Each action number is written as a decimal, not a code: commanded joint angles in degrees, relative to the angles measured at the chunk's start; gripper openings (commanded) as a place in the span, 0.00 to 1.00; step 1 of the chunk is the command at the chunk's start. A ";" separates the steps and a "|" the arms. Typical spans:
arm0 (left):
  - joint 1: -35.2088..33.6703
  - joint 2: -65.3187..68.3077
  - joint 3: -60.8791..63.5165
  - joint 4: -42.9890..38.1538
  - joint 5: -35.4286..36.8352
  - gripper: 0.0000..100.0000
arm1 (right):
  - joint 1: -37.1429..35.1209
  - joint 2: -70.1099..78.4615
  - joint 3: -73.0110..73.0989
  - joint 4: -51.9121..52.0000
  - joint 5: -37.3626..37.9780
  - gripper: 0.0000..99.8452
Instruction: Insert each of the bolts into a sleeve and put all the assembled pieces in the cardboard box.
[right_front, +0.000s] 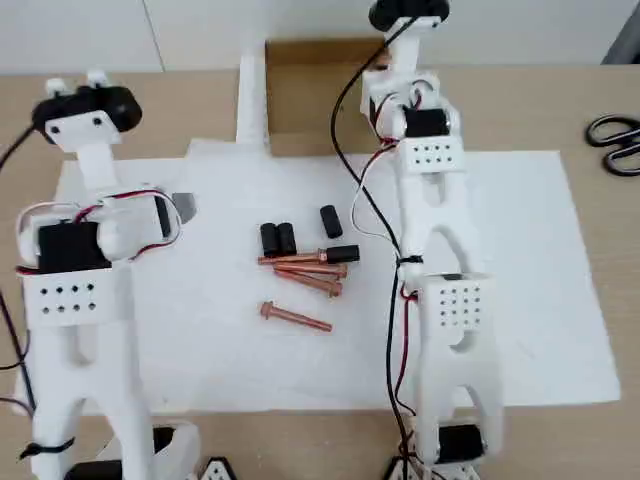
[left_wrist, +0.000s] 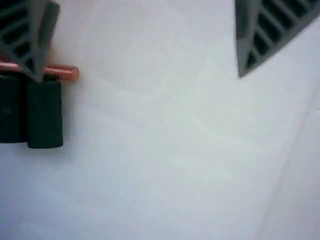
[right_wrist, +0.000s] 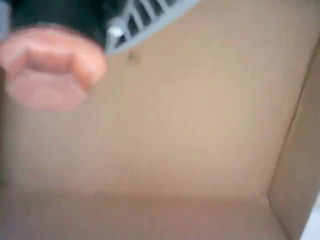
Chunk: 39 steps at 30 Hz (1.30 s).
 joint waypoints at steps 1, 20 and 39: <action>-0.26 -1.41 -2.42 0.09 -0.44 0.24 | -0.40 3.74 -13.19 -2.33 0.00 0.00; -0.26 -1.32 -2.33 0.09 -0.53 0.24 | -0.75 15.25 -17.85 -13.85 -0.26 0.00; 0.00 -1.41 -0.31 -0.26 -0.53 0.24 | -1.54 17.27 -18.20 -13.76 -0.35 0.33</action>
